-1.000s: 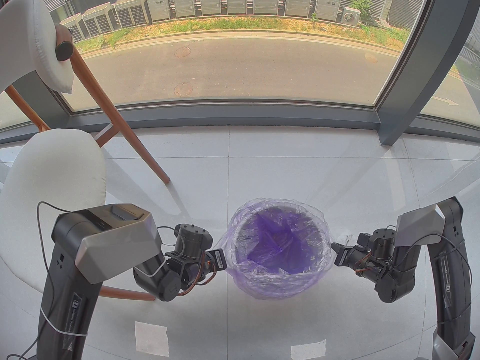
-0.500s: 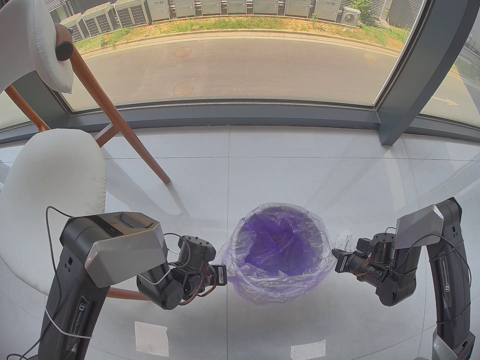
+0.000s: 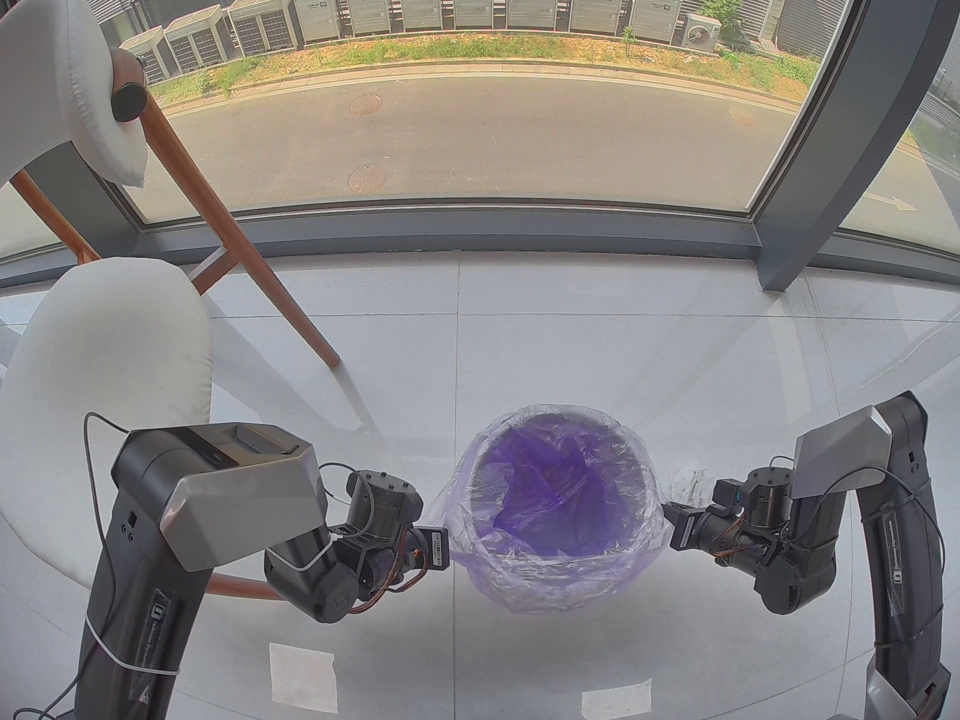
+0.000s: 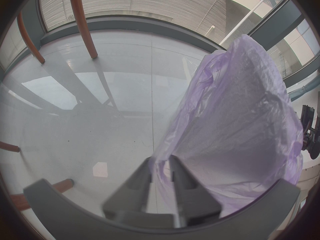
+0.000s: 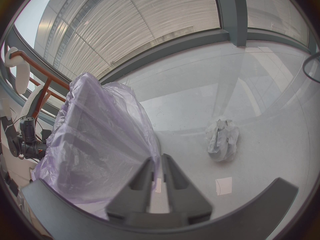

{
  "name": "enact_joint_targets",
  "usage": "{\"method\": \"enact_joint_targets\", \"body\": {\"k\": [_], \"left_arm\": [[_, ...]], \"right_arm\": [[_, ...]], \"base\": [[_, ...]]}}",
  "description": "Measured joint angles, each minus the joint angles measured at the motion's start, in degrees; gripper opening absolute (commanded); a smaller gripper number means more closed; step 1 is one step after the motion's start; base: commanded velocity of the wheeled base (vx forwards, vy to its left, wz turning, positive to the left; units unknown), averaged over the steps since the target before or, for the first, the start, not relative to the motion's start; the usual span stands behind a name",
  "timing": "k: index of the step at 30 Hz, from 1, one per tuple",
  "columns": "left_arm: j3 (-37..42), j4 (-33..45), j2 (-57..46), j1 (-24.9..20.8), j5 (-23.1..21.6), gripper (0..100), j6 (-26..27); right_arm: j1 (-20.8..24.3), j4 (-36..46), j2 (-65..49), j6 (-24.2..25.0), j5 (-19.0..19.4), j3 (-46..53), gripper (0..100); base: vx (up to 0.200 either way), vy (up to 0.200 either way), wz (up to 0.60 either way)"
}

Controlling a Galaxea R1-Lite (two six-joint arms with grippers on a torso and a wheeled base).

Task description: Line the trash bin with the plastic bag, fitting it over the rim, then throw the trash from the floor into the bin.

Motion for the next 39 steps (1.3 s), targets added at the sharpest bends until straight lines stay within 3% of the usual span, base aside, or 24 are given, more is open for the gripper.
{"method": "enact_joint_targets", "body": {"k": [6, 13, 20, 29, 34, 39], "left_arm": [[1.0, -6.2, -1.8, 0.0, 0.1, 100, -0.1], [10.7, -10.2, -8.5, -0.1, 0.0, 100, -0.2], [23.4, -12.8, -21.3, 0.4, -0.1, 100, -1.0], [32.5, -13.6, -39.7, 2.0, -0.1, 100, -1.5], [35.2, -13.7, -49.0, 4.7, -0.2, 100, -1.6], [37.3, -13.7, -56.0, 6.6, -1.8, 100, -1.6]], "right_arm": [[-0.4, -0.9, -1.5, 0.7, 0.0, 0.5, 100], [-2.0, -0.9, -7.1, 3.0, 0.5, 5.2, 100], [-4.0, -0.9, -14.6, 7.0, 1.6, 11.8, 100], [-5.4, -0.9, -23.6, 10.3, 4.7, 15.5, 100], [-3.4, -0.9, -26.8, 7.3, 7.3, 14.8, 100], [0.5, -0.9, -27.8, -3.2, 12.6, 13.9, 100]], "base": [[0.000, 0.000, 0.00], [0.000, 0.000, 0.00], [0.000, 0.000, 0.00], [0.000, 0.000, 0.00], [0.000, 0.000, 0.00], [0.000, 0.000, 0.00]]}}
